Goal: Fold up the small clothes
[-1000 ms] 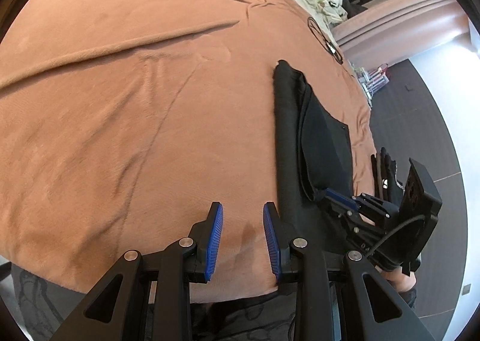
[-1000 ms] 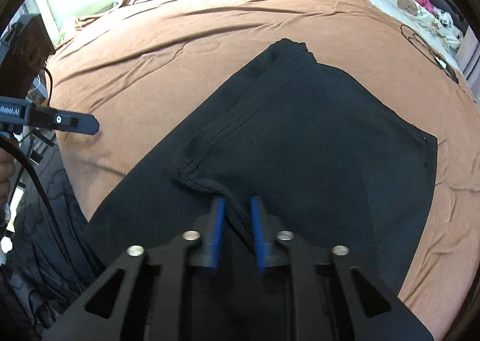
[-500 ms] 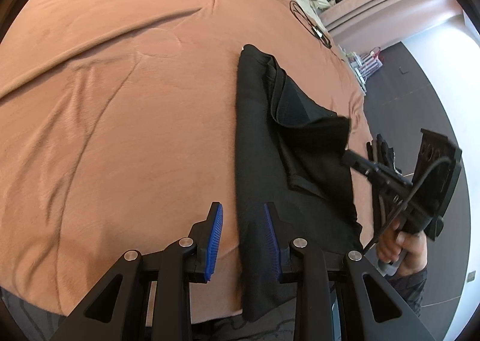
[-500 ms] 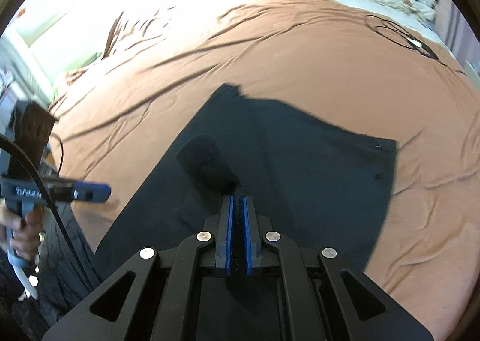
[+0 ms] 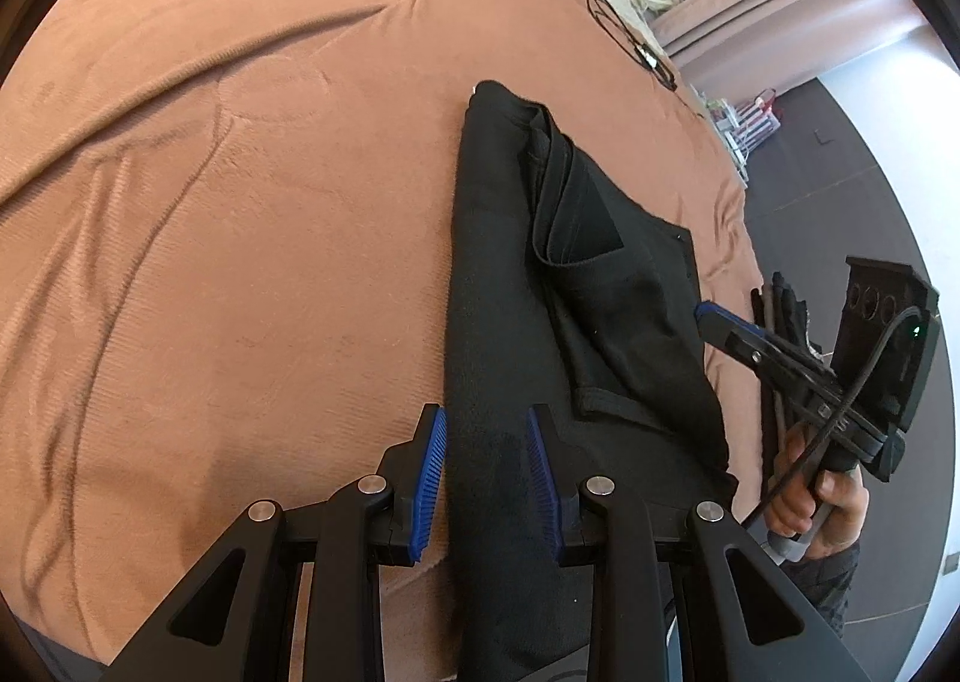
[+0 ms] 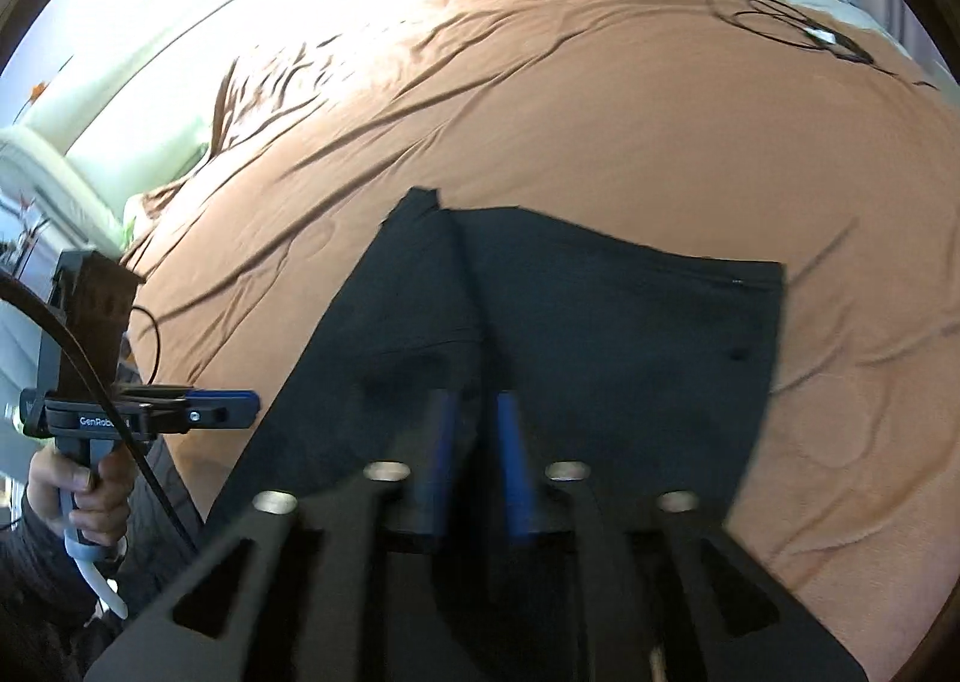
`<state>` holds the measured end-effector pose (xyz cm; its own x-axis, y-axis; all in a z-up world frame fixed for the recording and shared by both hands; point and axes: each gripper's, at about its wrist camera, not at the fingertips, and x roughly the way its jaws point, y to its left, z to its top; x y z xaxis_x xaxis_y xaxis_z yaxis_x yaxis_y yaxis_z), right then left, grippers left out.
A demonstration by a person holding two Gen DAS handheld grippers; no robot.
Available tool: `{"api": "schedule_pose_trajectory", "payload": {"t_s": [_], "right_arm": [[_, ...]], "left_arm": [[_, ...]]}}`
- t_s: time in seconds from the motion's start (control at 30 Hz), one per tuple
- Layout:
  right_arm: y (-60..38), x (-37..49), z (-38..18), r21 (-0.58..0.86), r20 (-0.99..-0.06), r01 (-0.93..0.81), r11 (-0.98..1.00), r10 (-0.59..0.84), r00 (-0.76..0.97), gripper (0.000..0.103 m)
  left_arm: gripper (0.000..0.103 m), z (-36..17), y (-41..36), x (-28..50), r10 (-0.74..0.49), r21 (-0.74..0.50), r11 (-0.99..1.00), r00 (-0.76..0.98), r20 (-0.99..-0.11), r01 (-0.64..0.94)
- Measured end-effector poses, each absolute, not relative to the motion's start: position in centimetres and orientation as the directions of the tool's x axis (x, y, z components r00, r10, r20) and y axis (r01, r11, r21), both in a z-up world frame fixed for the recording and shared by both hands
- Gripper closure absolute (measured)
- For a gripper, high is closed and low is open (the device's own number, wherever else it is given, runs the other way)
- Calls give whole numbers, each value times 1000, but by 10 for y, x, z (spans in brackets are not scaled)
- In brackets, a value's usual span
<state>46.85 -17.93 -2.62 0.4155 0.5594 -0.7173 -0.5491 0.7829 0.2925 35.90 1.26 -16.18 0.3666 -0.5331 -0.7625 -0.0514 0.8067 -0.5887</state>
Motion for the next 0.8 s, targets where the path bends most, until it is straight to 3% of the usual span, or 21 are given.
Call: {"api": "schedule_pose_trajectory", "payload": {"t_s": [0.07, 0.4, 0.43, 0.5, 0.6, 0.7, 0.8], "right_arm": [[-173, 471, -28, 283, -718, -555, 782, 557, 418, 45], [-128, 495, -40, 214, -788, -601, 770, 499, 360, 45], [-121, 493, -42, 182, -797, -607, 774, 477, 370, 47], [-114, 492, -42, 149, -804, -609, 779, 454, 384, 68], [-106, 490, -42, 117, -817, -601, 791, 420, 394, 90], [-102, 488, -37, 105, -818, -598, 795, 410, 402, 98], [-104, 484, -28, 95, -811, -589, 803, 406, 422, 99]], "left_arm": [[74, -163, 12, 360, -528, -584, 810, 367, -766, -54], [74, -176, 14, 369, -521, -584, 807, 361, -773, -87], [74, -178, 15, 370, -524, -587, 805, 360, -772, -88], [74, -180, 16, 370, -529, -593, 800, 359, -769, -94], [74, -182, 20, 370, -541, -606, 790, 357, -761, -95], [79, -184, 23, 370, -540, -604, 791, 355, -763, -95], [80, -185, 27, 369, -548, -613, 784, 357, -756, -95]]}}
